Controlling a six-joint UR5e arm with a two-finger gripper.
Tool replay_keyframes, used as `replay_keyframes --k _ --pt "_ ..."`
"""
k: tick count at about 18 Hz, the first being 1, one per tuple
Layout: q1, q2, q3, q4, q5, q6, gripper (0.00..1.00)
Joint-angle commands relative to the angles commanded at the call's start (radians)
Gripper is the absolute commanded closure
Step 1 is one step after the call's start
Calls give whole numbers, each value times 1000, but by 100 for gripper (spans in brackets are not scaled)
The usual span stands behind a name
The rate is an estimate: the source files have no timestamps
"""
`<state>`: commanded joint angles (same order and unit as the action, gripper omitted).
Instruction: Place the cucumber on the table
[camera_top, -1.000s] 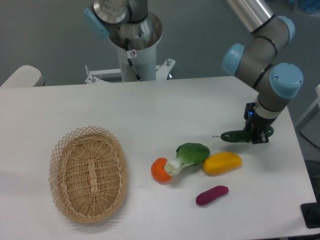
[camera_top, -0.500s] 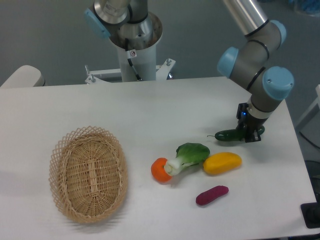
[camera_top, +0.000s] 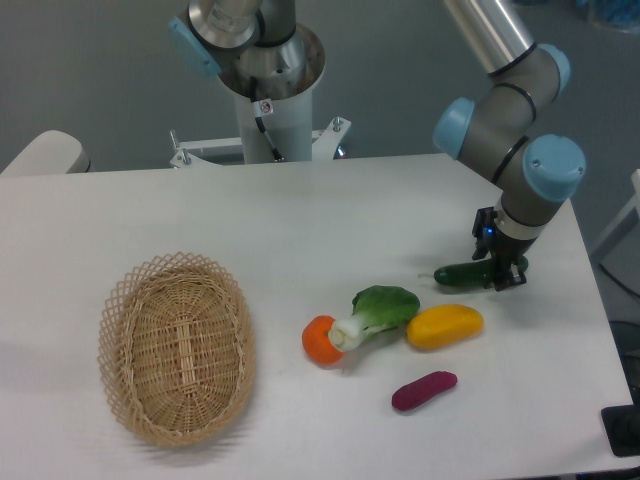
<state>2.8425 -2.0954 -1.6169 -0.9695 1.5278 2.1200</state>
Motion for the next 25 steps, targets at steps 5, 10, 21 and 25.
replay_keyframes --k 5,10,21,25 --pt "-58 31 92 -66 3 -171 0" --pt "-121 51 189 -130 -61 -326 0" --pt "-258 52 341 -124 -152 -626 0" --pt "-287 90 321 -124 -100 -638 0"
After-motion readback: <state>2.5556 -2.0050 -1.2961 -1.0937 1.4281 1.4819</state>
